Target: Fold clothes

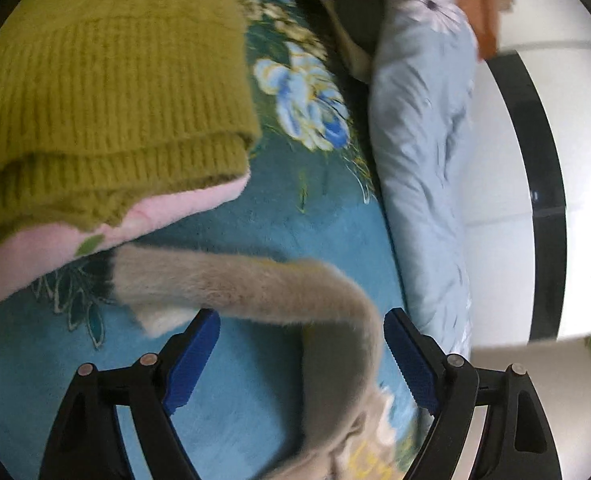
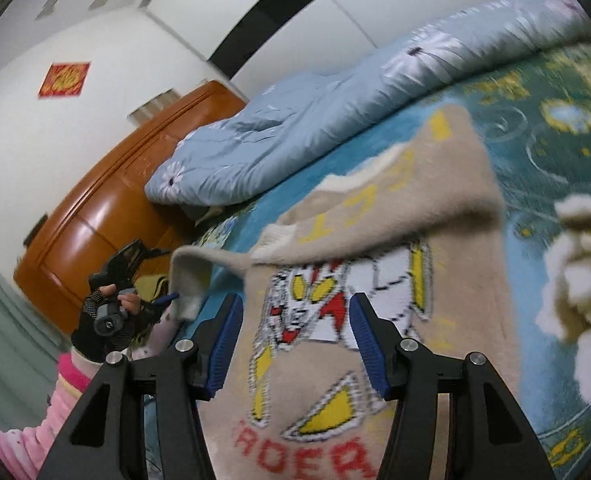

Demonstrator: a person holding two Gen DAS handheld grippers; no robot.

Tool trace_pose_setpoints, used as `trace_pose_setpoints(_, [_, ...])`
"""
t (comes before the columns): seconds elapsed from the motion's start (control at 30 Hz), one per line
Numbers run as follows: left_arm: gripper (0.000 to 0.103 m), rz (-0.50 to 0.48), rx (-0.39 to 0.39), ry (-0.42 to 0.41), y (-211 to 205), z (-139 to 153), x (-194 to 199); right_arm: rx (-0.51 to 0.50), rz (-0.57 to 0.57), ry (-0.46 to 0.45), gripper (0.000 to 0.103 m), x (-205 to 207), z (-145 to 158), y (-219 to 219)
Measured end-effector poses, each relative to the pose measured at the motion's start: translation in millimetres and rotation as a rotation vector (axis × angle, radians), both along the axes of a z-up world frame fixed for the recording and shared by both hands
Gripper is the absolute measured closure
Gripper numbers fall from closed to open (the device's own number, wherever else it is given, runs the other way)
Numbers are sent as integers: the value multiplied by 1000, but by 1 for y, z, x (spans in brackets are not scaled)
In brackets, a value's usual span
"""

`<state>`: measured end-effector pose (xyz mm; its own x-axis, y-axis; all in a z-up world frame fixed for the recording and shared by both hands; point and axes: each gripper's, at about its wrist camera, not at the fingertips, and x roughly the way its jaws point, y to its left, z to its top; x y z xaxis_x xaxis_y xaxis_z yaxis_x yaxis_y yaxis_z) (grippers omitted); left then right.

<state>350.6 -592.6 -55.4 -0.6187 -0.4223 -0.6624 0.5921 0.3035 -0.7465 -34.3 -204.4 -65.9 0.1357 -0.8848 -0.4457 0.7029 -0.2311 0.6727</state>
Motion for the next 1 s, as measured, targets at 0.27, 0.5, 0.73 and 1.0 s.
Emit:
trace_pose_setpoints(0.27, [16, 138, 148, 126, 6, -43, 9, -10, 42, -53, 46, -3, -13, 5])
trace_pose_setpoints(0.5, [70, 37, -27, -25, 10, -18, -7, 2, 88, -66, 46, 5, -18, 1])
trace_pose_setpoints(0.73, [92, -111, -196, -189, 12, 19, -26, 1, 93, -79, 46, 4, -20, 2])
trace_pose_setpoints(1.0, [93, -341, -610, -425, 65, 69, -56, -1, 92, -92, 46, 2, -22, 3])
